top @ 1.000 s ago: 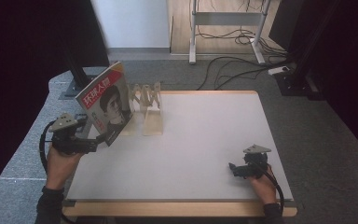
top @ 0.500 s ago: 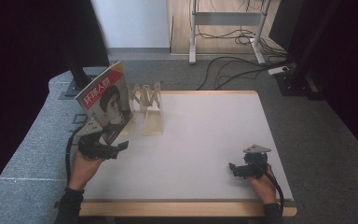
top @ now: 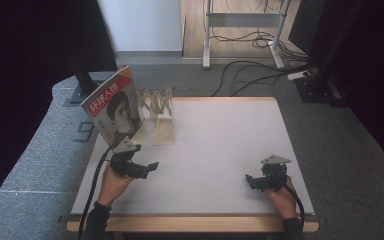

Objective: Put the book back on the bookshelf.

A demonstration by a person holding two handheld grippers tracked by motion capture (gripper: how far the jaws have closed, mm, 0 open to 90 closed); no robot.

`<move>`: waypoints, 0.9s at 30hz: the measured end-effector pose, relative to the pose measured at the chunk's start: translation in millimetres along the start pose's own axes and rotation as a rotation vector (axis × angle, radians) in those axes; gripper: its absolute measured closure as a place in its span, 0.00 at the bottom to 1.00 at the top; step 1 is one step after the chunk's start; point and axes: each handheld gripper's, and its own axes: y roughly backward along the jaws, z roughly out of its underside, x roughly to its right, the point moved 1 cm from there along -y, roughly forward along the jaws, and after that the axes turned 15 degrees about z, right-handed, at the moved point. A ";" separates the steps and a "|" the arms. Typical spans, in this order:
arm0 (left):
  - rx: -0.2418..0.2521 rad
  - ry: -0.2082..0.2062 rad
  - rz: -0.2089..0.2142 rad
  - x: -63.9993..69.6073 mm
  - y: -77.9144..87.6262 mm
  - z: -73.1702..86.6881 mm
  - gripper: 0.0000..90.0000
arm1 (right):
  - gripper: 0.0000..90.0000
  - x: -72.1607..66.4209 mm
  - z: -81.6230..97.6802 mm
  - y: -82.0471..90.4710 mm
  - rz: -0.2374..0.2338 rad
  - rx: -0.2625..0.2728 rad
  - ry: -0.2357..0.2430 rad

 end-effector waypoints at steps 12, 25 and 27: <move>-0.058 0.026 0.024 -2.8 -39.1 29.3 0.00 | 0.00 0.0 0.0 0.0 0.000 0.000 0.000; -0.183 -0.013 -0.058 1.2 -65.8 45.3 0.03 | 0.00 0.0 0.1 0.0 0.000 0.001 0.000; -0.228 -0.007 -0.076 1.4 -70.7 44.5 0.02 | 0.00 0.0 0.1 0.0 0.000 0.001 0.000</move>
